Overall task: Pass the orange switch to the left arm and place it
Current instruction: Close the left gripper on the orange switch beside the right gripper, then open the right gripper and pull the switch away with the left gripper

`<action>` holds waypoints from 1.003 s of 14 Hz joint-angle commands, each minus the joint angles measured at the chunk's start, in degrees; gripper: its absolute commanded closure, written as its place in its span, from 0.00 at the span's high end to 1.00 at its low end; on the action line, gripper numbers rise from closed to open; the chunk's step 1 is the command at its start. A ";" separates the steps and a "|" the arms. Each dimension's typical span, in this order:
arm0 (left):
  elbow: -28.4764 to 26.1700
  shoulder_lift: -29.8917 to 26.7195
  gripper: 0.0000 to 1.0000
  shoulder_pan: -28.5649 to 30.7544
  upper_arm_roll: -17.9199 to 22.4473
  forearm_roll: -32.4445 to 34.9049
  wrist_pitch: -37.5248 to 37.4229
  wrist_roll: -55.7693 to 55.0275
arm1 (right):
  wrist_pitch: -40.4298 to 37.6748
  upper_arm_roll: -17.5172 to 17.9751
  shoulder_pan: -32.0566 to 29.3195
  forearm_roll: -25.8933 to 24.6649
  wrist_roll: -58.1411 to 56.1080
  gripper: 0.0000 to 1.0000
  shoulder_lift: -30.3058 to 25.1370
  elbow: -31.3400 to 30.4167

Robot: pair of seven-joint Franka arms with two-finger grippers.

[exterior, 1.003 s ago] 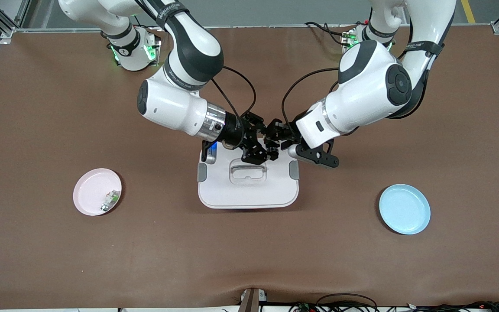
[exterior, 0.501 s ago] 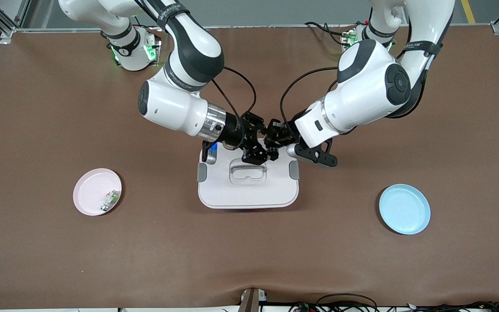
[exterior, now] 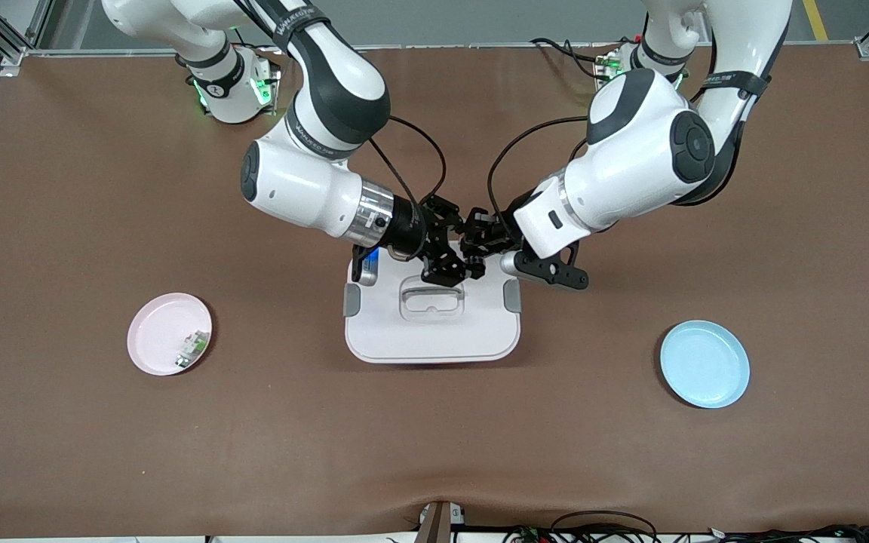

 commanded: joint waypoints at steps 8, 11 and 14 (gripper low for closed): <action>-0.01 -0.88 0.00 3.56 0.69 1.34 -5.67 -2.16 | -0.17 -0.62 -0.20 0.04 -0.99 1.00 -0.40 0.53; -0.01 -1.50 0.00 6.73 0.60 4.86 -9.01 -1.55 | -4.19 -1.32 -0.82 -0.40 -9.22 1.00 -1.80 -0.26; -0.01 -1.59 0.00 9.46 0.69 7.67 -12.70 -1.64 | -13.76 -2.02 -4.50 -3.19 -15.99 1.00 -4.43 -1.58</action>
